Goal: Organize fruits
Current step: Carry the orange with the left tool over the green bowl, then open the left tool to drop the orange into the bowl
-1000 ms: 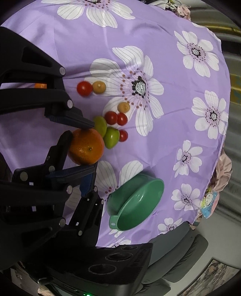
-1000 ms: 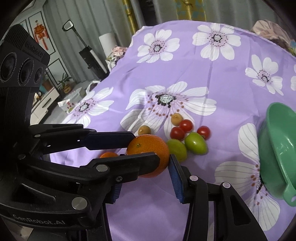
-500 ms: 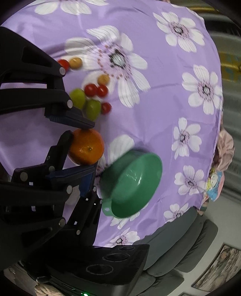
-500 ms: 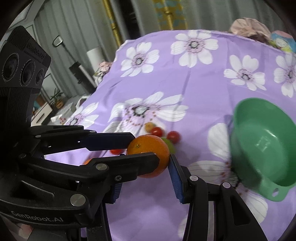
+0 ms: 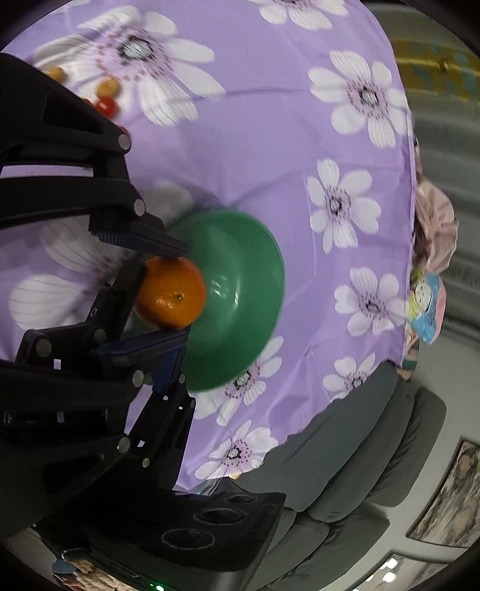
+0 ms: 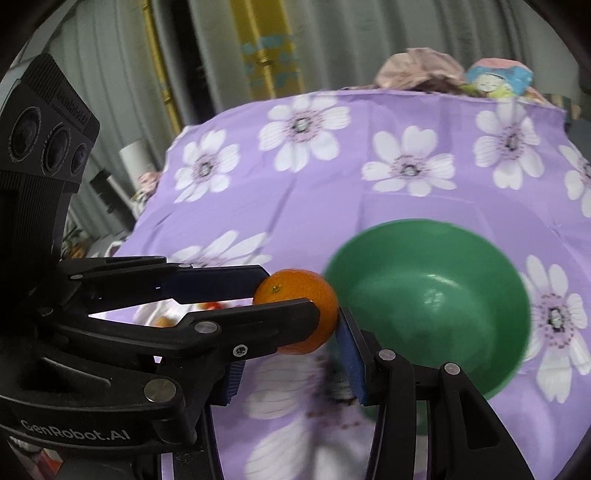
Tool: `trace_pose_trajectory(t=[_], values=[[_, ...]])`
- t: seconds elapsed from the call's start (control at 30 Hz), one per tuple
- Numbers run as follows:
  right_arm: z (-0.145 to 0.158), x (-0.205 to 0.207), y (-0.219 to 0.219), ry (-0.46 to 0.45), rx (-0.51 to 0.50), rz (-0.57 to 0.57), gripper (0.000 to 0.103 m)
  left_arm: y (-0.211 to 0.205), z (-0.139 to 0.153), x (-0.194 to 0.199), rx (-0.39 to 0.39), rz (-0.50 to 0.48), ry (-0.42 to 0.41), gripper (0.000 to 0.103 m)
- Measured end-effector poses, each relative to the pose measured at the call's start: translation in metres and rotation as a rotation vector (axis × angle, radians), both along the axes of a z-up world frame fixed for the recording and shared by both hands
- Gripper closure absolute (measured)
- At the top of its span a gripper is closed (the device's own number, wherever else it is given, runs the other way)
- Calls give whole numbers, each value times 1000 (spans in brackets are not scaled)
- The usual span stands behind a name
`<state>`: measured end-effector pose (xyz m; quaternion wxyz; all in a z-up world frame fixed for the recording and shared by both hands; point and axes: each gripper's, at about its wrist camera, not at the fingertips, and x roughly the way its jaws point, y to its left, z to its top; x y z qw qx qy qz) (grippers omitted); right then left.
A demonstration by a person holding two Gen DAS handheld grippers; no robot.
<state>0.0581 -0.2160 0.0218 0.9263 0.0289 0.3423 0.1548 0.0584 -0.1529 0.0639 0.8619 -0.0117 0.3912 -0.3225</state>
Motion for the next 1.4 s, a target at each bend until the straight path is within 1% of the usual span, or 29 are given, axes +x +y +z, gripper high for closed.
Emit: trace_pose_trajectory(t=[0.13,0.3,0.5,0.6,0.67,0.73,0.83,0.93,1.07,1.23,1.4], values=[[-6,9,-22,13,7,-52,55,-22,-7,15,-8,-35,16,63],[-21,19,-42,60,25,-97,55,-40,-24,29,-1,-48,58,62],[-34,21,-48,98,18,-113,55,-44,-35,33,19,-47,94,62],[-38,22,-47,120,20,-115,55,-42,-40,34,30,-32,111,63],[-39,20,-47,119,13,-119,55,-40,-41,35,31,-22,118,58],[-38,18,-46,112,-9,-124,55,-37,-41,35,36,-6,115,54],[-33,13,-41,104,-38,-126,55,-30,-36,31,30,10,103,52],[-25,6,-37,85,-58,-126,55,-21,-30,26,34,34,80,43],[-12,-3,-29,51,-71,-110,55,-1,-19,14,29,77,44,39],[1,-13,-14,24,-76,-60,53,26,-14,0,64,144,19,38],[4,-21,2,31,-54,12,53,62,-18,-15,60,218,35,38]])
